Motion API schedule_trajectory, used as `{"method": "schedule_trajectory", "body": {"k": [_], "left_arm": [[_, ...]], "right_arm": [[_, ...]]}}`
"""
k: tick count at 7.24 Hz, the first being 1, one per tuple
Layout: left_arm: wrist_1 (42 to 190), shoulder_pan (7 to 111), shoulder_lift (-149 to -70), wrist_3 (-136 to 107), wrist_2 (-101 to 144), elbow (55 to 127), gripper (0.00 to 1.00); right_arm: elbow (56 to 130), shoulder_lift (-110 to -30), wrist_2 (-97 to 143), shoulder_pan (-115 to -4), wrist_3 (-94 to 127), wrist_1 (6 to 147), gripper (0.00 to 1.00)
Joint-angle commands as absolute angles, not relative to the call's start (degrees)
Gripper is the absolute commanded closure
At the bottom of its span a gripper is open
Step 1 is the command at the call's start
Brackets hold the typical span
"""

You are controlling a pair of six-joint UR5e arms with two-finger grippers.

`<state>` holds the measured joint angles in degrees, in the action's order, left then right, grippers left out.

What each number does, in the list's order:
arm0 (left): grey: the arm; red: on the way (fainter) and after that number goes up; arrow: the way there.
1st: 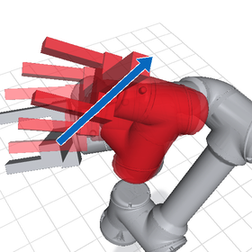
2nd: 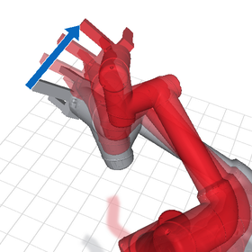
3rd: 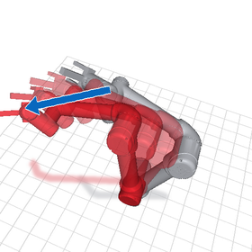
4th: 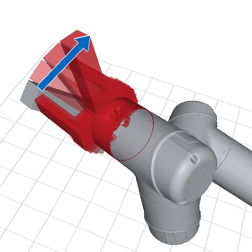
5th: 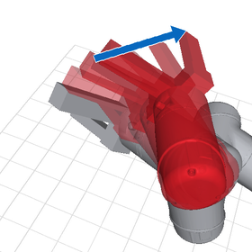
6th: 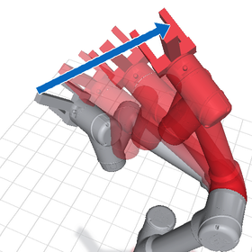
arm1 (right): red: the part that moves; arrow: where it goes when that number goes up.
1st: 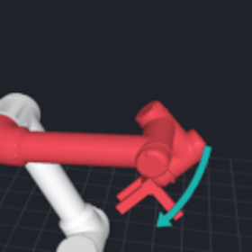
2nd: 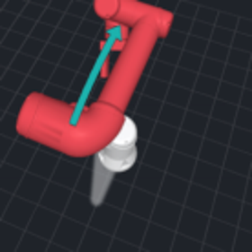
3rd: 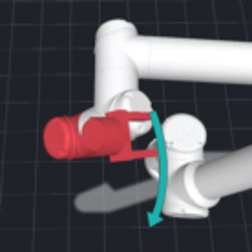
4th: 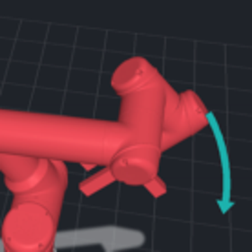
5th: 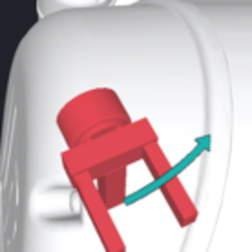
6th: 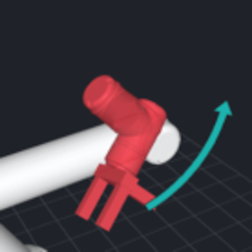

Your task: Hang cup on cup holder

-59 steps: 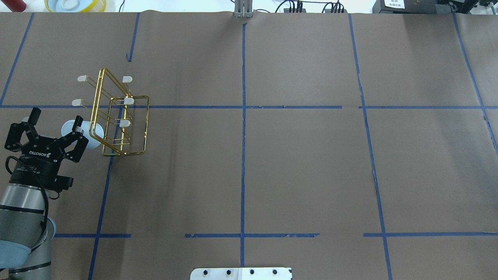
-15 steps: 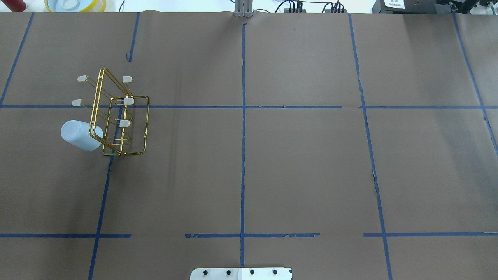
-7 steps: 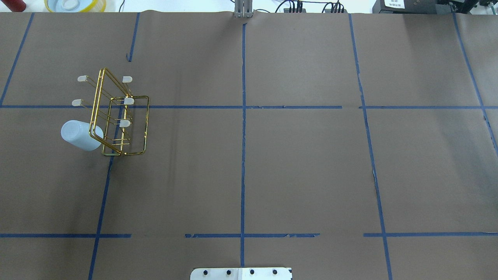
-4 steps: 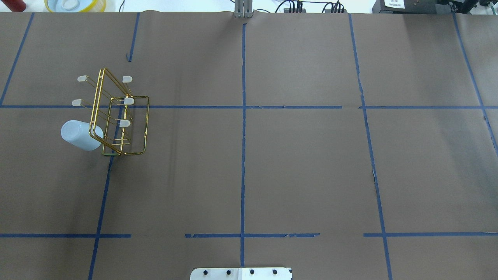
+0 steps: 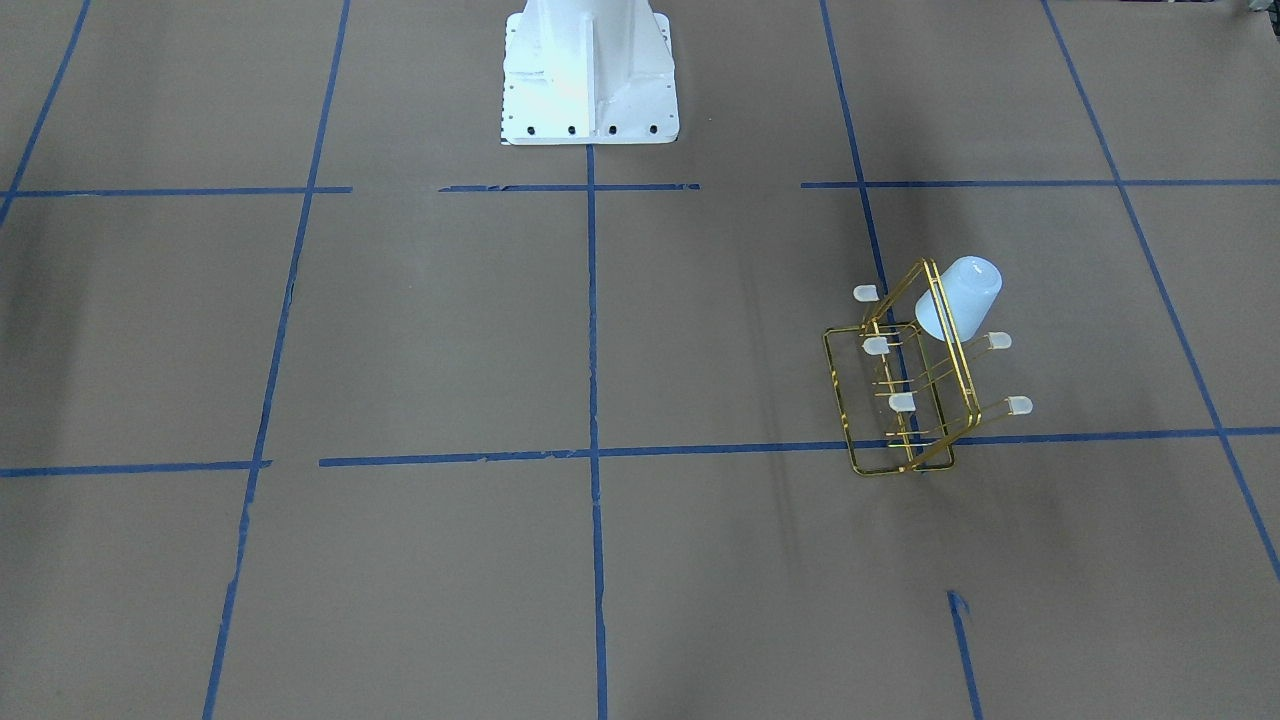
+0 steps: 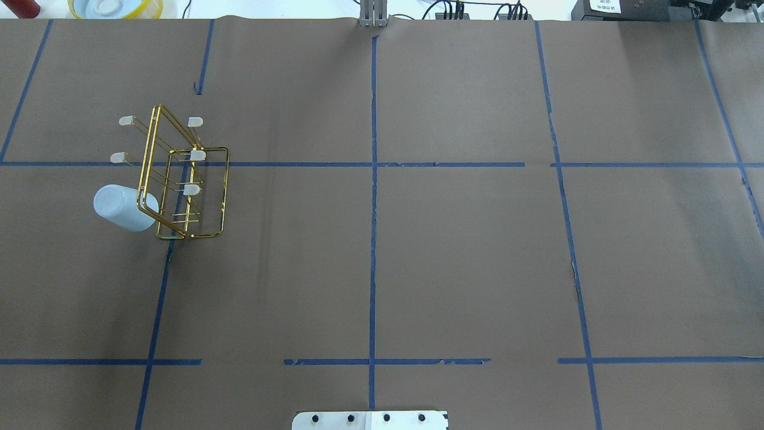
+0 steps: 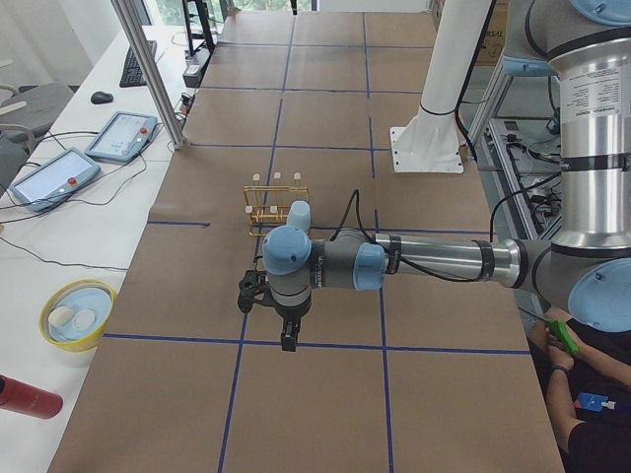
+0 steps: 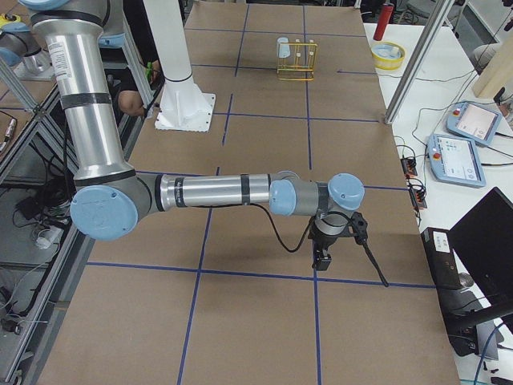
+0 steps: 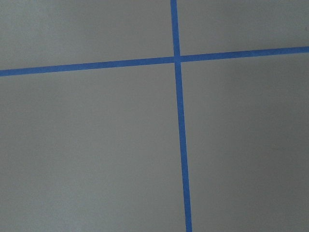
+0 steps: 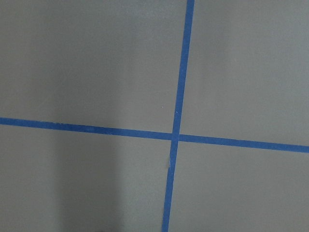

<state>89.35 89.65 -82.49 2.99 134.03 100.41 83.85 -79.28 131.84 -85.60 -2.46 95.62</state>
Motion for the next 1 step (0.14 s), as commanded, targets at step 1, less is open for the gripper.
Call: {"method": "schedule_trajectory", "body": {"k": [1], "left_arm": [[89.6, 89.6, -82.5, 3.0, 134.0, 100.4, 0.0]], "right_arm": [[83.8, -79.3, 131.8, -85.6, -2.5, 95.6, 0.0]]}}
